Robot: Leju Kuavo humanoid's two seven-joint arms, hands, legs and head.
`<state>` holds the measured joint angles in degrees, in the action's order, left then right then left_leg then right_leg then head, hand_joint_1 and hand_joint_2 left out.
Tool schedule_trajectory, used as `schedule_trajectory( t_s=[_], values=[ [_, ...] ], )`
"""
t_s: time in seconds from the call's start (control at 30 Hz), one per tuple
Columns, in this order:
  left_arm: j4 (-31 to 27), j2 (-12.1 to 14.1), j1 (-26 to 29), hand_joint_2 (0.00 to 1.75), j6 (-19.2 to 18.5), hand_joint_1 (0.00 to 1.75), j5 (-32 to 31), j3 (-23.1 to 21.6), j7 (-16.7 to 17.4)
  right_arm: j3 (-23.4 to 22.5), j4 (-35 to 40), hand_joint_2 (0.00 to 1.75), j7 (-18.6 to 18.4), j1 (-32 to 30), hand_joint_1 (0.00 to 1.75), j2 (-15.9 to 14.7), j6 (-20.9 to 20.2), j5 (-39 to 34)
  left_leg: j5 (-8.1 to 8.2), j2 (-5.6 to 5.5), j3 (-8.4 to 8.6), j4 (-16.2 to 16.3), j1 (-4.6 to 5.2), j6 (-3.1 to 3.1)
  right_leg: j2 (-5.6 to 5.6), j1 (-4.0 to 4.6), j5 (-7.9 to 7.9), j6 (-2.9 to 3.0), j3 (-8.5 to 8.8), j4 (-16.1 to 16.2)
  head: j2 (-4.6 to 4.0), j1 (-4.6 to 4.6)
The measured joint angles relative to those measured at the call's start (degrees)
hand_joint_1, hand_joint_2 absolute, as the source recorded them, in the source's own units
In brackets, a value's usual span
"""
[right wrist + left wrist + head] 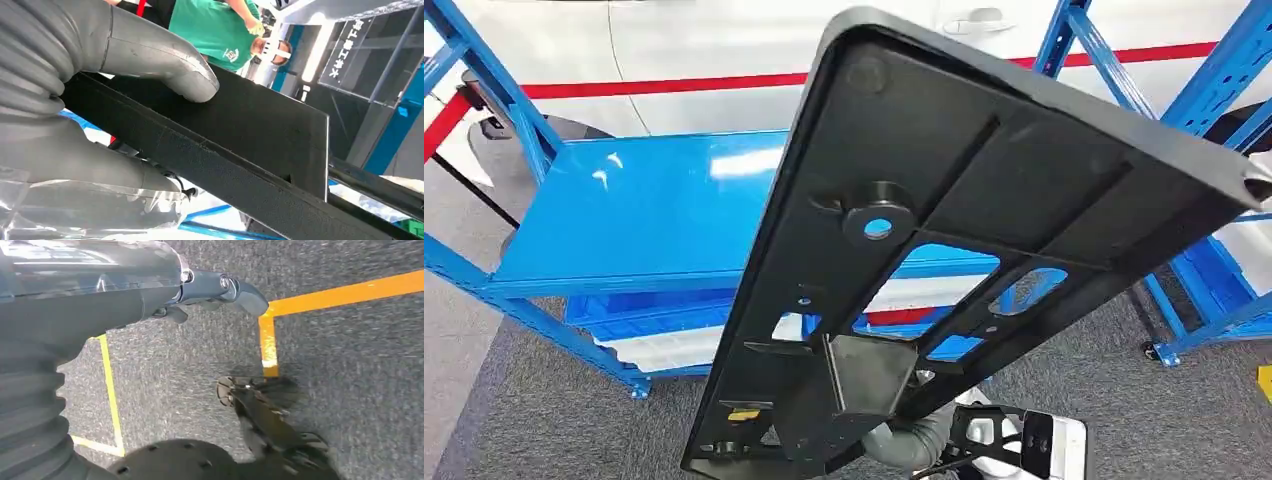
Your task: Take the parts from the cabinet and place them on the table.
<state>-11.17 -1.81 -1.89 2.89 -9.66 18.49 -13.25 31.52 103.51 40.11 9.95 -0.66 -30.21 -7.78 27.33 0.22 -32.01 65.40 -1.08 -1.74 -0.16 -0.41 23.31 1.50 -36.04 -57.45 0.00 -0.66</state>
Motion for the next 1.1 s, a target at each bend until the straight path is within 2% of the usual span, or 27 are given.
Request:
schedule_trajectory(
  t_s=[0.03, 0.07, 0.17, 0.2, 0.23, 0.3, 0.33, 0.37, 0.4, 0.43, 0.47, 0.5, 0.53, 0.57, 0.67, 0.7, 0.73, 0.77, 0.83, 0.87, 0.9, 0.93, 0.97, 1.0, 1.03, 1.07, 1.1],
  values=[
    [0.0, 0.1, -0.1, 1.75, 0.0, 0.00, -0.1, 0.0, 0.0, -0.1, 0.0, 1.75, 0.0, 0.0, 1.75, 0.0, 0.1, -0.1, 1.32, -0.09, 4.26, -5.9, 0.15, 0.50, -0.01, 0.09, -0.47, -0.28, -0.38, -0.1, -0.02, 0.00],
    [0.0, 0.2, -0.2, 1.75, 0.0, 0.00, -0.1, 0.0, -0.1, -0.2, 0.0, 1.75, 0.0, 0.1, 1.75, 0.0, 0.1, -0.3, 2.72, -0.12, 6.73, -10.4, 0.50, 0.77, -0.07, 0.25, -0.90, -0.67, -0.59, -0.1, -0.02, 0.02],
    [0.0, 0.3, -0.2, 1.75, 0.0, 0.00, -0.3, 0.1, -0.1, -0.4, 0.0, 1.75, 0.1, 0.1, 1.75, 0.0, 0.1, -0.5, 1.71, -0.14, 5.62, -10.2, 0.89, 1.56, -0.21, -0.02, -2.69, -1.72, -0.70, 0.7, -0.02, 0.00],
    [0.0, 0.2, -0.2, 1.75, -0.1, 0.00, -0.3, 0.1, -0.1, -0.5, -0.1, 1.75, 0.1, 0.0, 1.75, -0.1, 0.1, -0.5, 0.75, 0.08, 5.33, -11.1, 0.06, 2.25, -0.14, 0.20, -2.61, -2.16, -1.16, 0.7, -0.02, 0.02],
    [0.0, 0.2, -0.3, 1.75, -0.1, 0.00, -0.4, 0.1, -0.1, -0.7, -0.1, 1.75, 0.1, 0.1, 1.75, -0.2, 0.1, -0.5, 0.09, 0.28, 4.80, -11.0, 0.31, 2.54, 0.05, 0.09, -0.21, -2.43, -1.70, -0.5, -0.02, 0.02],
    [0.0, 0.3, -0.3, 1.75, -0.1, 0.00, -0.5, 0.1, -0.1, -1.0, -0.2, 1.75, 0.1, 0.1, 1.75, -0.3, 0.1, -0.6, -0.91, 0.40, 3.27, -10.8, 0.53, 3.16, 0.04, 0.01, 7.01, -2.67, -3.78, -8.0, -0.02, 0.02],
    [0.0, 0.3, -0.3, 1.75, -0.1, 0.00, -0.5, 0.1, -0.1, -1.0, -0.3, 1.75, 0.1, 0.1, 1.75, -0.3, 0.1, -0.6, -1.41, 0.41, 2.50, -10.6, 0.65, 3.29, 0.06, 0.02, 9.53, -2.74, -4.64, -12.1, -0.02, 0.02],
    [0.0, 0.3, -0.3, 1.75, -0.1, 0.00, -0.5, 0.1, -0.1, -1.0, -0.4, 1.75, 0.1, 0.1, 1.75, -0.4, 0.2, -0.6, -1.85, 0.43, 1.64, -10.4, 0.72, 3.32, 0.06, 0.03, 10.46, -2.80, -5.08, -15.3, -0.02, 0.02],
    [0.0, 0.3, -0.3, 1.75, -0.1, 0.00, -0.6, 0.1, -0.1, -1.1, -0.5, 1.75, 0.1, 0.1, 1.75, -0.5, 0.3, -0.6, -2.29, 0.43, 0.73, -10.0, 0.79, 3.31, 0.05, 0.03, 9.55, -2.76, -4.73, -16.7, -0.02, 0.02],
    [0.0, 0.3, -0.3, 1.75, -0.1, 0.00, -0.7, 0.1, -0.1, -1.2, -0.5, 1.75, 0.1, 0.1, 1.75, -0.5, 0.5, -0.6, -2.69, 0.43, -0.24, -9.6, 0.85, 3.27, 0.06, 0.04, 7.50, -2.61, -3.12, -15.6, -0.02, 0.02],
    [0.0, 0.3, -0.2, 1.75, -0.1, 0.00, -0.7, 0.1, -0.1, -1.3, -0.5, 1.75, 0.1, 0.1, 1.75, -0.6, 0.8, -0.5, -2.96, 0.41, -1.07, -9.2, 0.89, 3.19, 0.06, 0.06, 5.44, -2.36, -0.45, -12.2, -0.02, 0.02],
    [0.0, 0.3, -0.2, 1.75, -0.1, 0.00, -0.7, 0.1, -0.1, -1.4, -0.5, 1.75, 0.1, 0.1, 1.75, -0.6, 0.9, -0.4, -3.15, 0.36, -1.67, -8.7, 0.93, 3.07, 0.08, 0.12, 4.13, -1.96, 2.75, -7.7, -0.02, 0.02],
    [0.0, 0.2, -0.2, 1.75, -0.1, 0.00, -0.9, 0.1, -0.1, -1.5, -0.5, 1.75, 0.1, 0.1, 1.75, -0.6, 1.0, -0.4, -3.28, 0.33, -2.07, -8.3, 0.88, 2.96, 0.10, 0.35, 4.55, -1.37, 5.78, -3.2, -0.02, 0.00],
    [0.0, 0.2, -0.3, 1.75, -0.1, 0.00, -1.1, 0.1, -0.1, -1.6, -0.4, 1.75, 0.1, 0.1, 1.75, -0.5, 1.2, -0.3, -3.50, 0.34, -2.51, -8.0, 1.21, 2.65, 0.06, 0.60, 5.73, -1.14, 7.49, -0.1, -0.02, 0.00],
    [0.0, 0.2, -0.3, 1.75, 0.1, 0.00, -1.1, 0.1, -0.2, -2.1, 0.0, 1.75, 0.1, 0.0, 1.75, -0.5, 1.5, -0.2, -4.58, 0.38, -3.00, -8.3, 0.91, 1.60, 0.11, 0.89, 5.64, -0.71, 7.10, 0.7, -0.02, -0.02],
    [0.0, 0.3, -0.3, 1.75, 0.2, 0.00, -1.1, 0.1, -0.2, -2.3, 0.0, 1.75, 0.1, 0.0, 1.75, -0.5, 1.6, -0.2, -4.75, 0.38, -3.05, -8.3, 1.30, 1.27, 0.04, 0.21, 4.95, -0.21, 6.95, 1.5, -0.02, 0.02],
    [0.0, 0.4, -0.3, 1.75, 0.3, 0.00, -1.1, 0.1, -0.2, -2.3, 0.2, 1.75, 0.1, 0.0, 1.75, -0.5, 1.7, -0.2, -3.46, 0.17, -3.56, -7.6, 0.99, 1.12, -0.31, 0.09, 4.45, 0.17, 6.95, 1.7, -0.02, 0.00],
    [0.0, 0.3, -0.2, 1.75, 0.3, 0.00, -1.1, 0.1, 0.0, -2.4, 0.3, 1.75, 0.1, 0.1, 1.75, -0.4, 1.8, -0.2, -0.67, 0.13, -4.53, -4.8, 0.86, 0.83, -0.33, 0.00, 4.06, 0.64, 6.54, 1.7, -0.02, -0.02],
    [0.0, 0.3, -0.2, 1.75, 0.8, 0.00, -1.1, 0.2, 0.5, -2.4, 0.3, 1.75, 0.1, 0.1, 1.75, -0.3, 1.9, -0.2, 4.75, 0.14, -7.64, 4.3, 0.39, 0.18, -0.40, 0.08, 3.39, 0.60, 5.69, 1.6, -0.02, 0.00],
    [0.0, 0.3, -0.2, 1.75, 0.9, 0.00, -1.2, 0.3, 0.6, -2.4, 0.3, 1.75, 0.1, 0.1, 1.75, -0.3, 1.9, -0.2, 6.00, 0.15, -8.83, 8.2, 0.30, -0.09, -0.42, 0.08, 3.09, 0.50, 5.20, 1.5, -0.02, 0.00],
    [0.0, 0.3, -0.2, 1.75, 1.0, 0.00, -1.2, 0.3, 0.7, -2.4, 0.3, 1.75, 0.1, 0.0, 1.75, -0.3, 1.9, -0.2, 5.76, 0.15, -8.86, 9.5, 0.20, -0.30, -0.43, 0.04, 2.85, 0.40, 4.81, 1.4, -0.02, 0.00],
    [0.0, 0.3, -0.2, 1.75, 1.1, 0.00, -1.2, 0.4, 0.9, -2.4, 0.3, 1.75, 0.1, 0.1, 1.75, -0.3, 1.9, -0.3, 4.49, 0.15, -7.55, 8.0, 0.03, -0.43, -0.43, 0.01, 2.66, 0.23, 4.47, 1.2, -0.02, 0.00],
    [0.0, 0.4, -0.2, 1.75, 1.1, 0.00, -1.2, 0.4, 1.0, -2.4, 0.3, 1.75, 0.1, 0.1, 1.75, -0.3, 1.8, -0.4, 2.45, 0.16, -4.72, 3.9, -0.12, -0.49, -0.43, -0.08, 2.56, 0.07, 4.19, 1.0, -0.02, 0.00],
    [0.0, 0.4, -0.2, 1.75, 1.1, 0.00, -1.3, 0.4, 1.1, -2.4, 0.3, 1.75, 0.1, 0.1, 1.75, -0.3, 1.8, -0.6, 0.28, 0.17, -1.14, -2.0, -0.22, -0.48, -0.41, -0.16, 2.50, -0.08, 3.97, 0.7, 0.00, 0.00],
    [0.0, 0.4, -0.3, 1.75, 1.1, 0.00, -1.3, 0.5, 1.2, -2.5, 0.4, 1.75, 0.1, 0.2, 1.75, -0.3, 1.6, -0.8, -0.33, 0.15, 1.95, -7.5, -0.35, -0.47, -0.43, -0.16, 2.53, -0.32, 3.77, 0.3, -0.02, 0.00],
    [0.0, 0.4, -0.4, 1.75, 1.1, 0.00, -1.4, 0.5, 1.4, -2.5, 0.6, 1.75, 0.1, 0.2, 1.75, -0.3, 1.5, -0.9, 0.42, -0.06, 2.89, -8.6, 0.09, -0.02, -0.37, 0.02, 2.34, -0.77, 3.36, 0.2, -0.02, -0.02],
    [0.0, 0.4, -0.3, 1.75, 1.1, 0.00, -1.6, 0.5, 1.4, -2.6, 0.7, 1.75, 0.1, 0.2, 1.75, -0.3, 1.5, -0.9, -0.09, -0.21, 2.43, -8.3, 0.29, 0.49, -0.38, 0.04, 2.16, -1.08, 3.38, 0.2, -0.02, 0.00]
  ],
)
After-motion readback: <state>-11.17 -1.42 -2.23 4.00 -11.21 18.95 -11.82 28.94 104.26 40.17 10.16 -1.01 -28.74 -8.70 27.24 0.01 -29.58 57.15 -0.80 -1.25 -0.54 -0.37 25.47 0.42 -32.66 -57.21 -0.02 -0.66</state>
